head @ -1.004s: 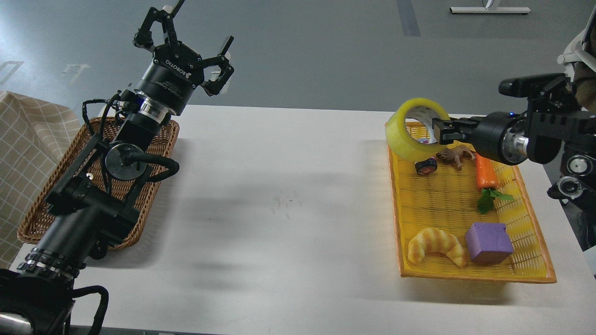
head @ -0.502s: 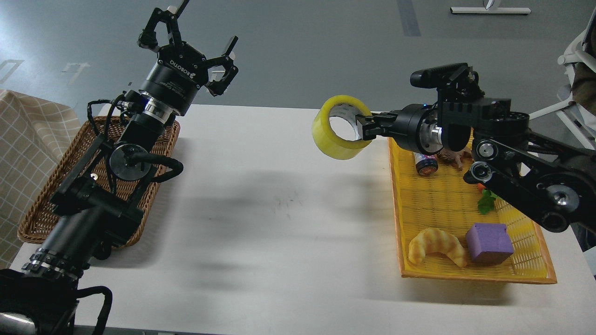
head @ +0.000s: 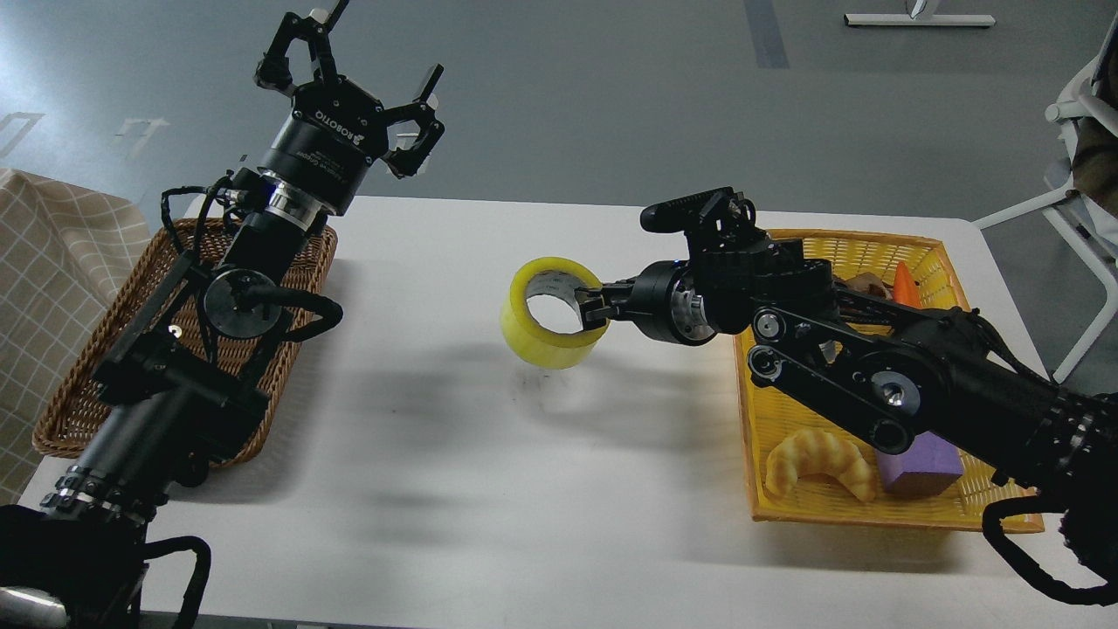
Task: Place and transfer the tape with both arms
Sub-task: 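Lift the tape roll and carry it toward the table center, then set the tape roll on the table and open the right gripper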
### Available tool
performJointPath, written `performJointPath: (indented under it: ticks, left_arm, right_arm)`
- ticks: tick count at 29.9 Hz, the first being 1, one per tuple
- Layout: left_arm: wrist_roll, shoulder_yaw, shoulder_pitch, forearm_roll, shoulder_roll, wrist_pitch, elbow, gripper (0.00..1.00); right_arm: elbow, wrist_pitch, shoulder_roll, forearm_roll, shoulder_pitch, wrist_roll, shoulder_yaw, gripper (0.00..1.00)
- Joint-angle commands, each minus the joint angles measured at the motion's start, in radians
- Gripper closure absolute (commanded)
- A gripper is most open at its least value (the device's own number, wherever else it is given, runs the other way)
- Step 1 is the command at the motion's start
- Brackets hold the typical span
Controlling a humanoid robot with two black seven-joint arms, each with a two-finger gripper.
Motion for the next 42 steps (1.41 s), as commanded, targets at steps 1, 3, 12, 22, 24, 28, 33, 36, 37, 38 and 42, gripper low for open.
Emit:
performJointPath:
  ticks: [1,3,12,22,24,28,33,36,37,38,42]
  left_arm:
    - [-0.025,0.000,0.000,0.000,0.000,0.000,0.000,0.02]
    - [-0.028,0.000,0.000,0.000,0.000,0.000,-0.001,0.02]
    - [-0.026,0.001,0.000,0.002,0.000,0.000,0.000,0.02]
    - [-0.025,0.003,0.002,0.002,0.000,0.000,0.000,0.02]
    - [-0.025,0.003,0.002,0.002,0.000,0.000,0.000,0.02]
    - [-0.026,0.001,0.000,0.002,0.002,0.000,0.000,0.02]
    - [-0.026,0.001,0.002,0.002,0.003,0.000,0.000,0.02]
    - [-0.026,0.001,0.002,0.002,0.003,0.000,0.000,0.02]
    - [-0.026,0.001,0.000,0.002,0.003,0.000,0.000,0.02]
    - [-0.026,0.001,0.002,0.002,0.003,0.000,0.000,0.02]
    - [-0.026,0.001,0.002,0.002,0.002,0.000,0.000,0.02]
  right_arm:
    - [-0.020,0.000,0.019,0.000,-0.003,0.000,-0.004,1.00]
    - [-0.037,0.000,0.036,-0.003,-0.006,0.000,-0.009,0.99]
    - [-0.103,0.000,0.099,-0.005,-0.011,0.000,-0.054,0.92]
    - [-0.175,0.000,0.114,-0.005,-0.012,0.000,-0.083,0.88]
    - [-0.185,0.000,0.114,-0.005,-0.012,0.000,-0.086,0.88]
    - [-0.209,0.000,0.114,-0.003,-0.011,0.000,-0.086,0.86]
    - [-0.212,0.000,0.114,-0.003,-0.011,0.000,-0.086,0.81]
    - [-0.214,0.000,0.114,-0.003,-0.009,0.000,-0.086,0.75]
    - [-0.214,0.000,0.114,-0.003,-0.009,0.000,-0.086,0.75]
    - [-0.214,0.000,0.114,-0.003,-0.009,0.000,-0.086,0.75]
    - [-0.212,0.000,0.114,-0.002,-0.009,0.000,-0.083,0.64]
